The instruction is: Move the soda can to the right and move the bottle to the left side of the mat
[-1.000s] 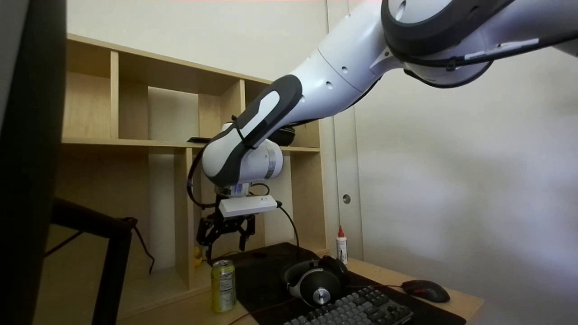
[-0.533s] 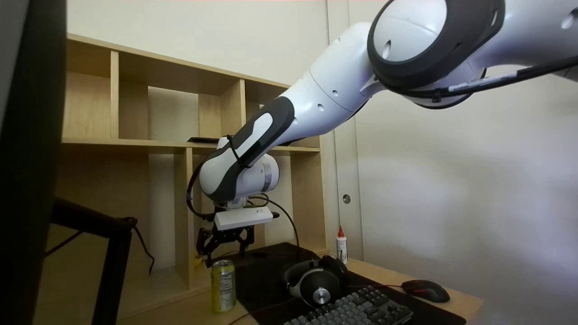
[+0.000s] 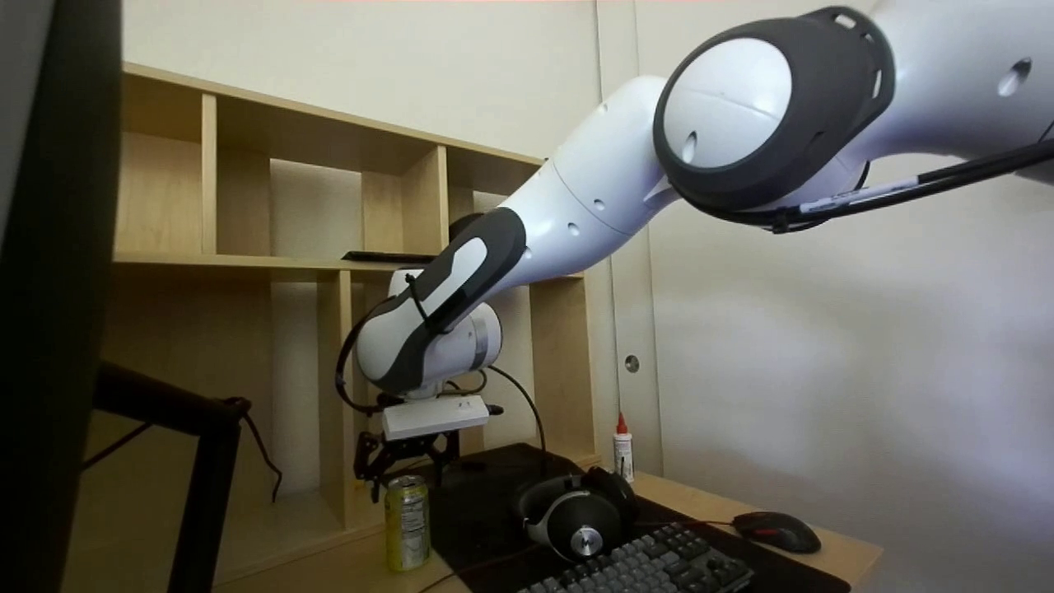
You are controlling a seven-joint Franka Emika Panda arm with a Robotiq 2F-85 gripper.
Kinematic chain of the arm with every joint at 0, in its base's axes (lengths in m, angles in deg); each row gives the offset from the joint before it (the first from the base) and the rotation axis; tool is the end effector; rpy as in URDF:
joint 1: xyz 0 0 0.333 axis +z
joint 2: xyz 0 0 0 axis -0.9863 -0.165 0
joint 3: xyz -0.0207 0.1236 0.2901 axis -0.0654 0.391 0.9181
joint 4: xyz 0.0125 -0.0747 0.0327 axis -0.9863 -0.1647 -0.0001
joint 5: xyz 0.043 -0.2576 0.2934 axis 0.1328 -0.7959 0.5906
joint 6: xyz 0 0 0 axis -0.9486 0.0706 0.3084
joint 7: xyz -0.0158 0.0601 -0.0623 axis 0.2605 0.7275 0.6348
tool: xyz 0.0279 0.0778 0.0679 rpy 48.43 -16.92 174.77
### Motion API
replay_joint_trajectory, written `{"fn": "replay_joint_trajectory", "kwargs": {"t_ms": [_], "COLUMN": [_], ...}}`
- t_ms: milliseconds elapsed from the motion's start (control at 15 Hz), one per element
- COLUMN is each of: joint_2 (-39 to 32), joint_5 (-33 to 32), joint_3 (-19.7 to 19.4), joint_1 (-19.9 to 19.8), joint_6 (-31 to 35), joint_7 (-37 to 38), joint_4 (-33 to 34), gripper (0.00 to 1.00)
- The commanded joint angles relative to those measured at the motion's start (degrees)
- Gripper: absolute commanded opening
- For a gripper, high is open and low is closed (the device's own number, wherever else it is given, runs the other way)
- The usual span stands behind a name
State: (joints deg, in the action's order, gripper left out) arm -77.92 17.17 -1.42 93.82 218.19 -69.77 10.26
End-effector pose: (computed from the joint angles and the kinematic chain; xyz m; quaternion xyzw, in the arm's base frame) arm 0.7725 0.1685 0.2415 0.9884 -0.0237 0.1501 0.0055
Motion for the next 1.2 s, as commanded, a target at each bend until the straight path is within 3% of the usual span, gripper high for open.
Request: {"fn": "replay_joint_trajectory", "kwargs": {"t_ms": [0, 867, 933, 1000, 1133], "joint_2": [-2.4, -3.3, -3.3, -3.3, -3.3], "joint_5": [0.0, -0.4, -0.4, -0.4, -0.6], "joint_3": [-1.5, -3.0, -3.0, -3.1, -3.3], "joint_1": [1.0, 1.9, 1.9, 1.9, 2.0], "joint_6": [-0.8, -3.4, -3.8, -4.0, -4.3], "joint_7": [1.6, 4.5, 4.3, 4.3, 4.4], "joint_4": [3.8, 6.2, 6.3, 6.3, 6.4], "gripper": [1.0, 1.0, 0.75, 0.74, 0.6]}}
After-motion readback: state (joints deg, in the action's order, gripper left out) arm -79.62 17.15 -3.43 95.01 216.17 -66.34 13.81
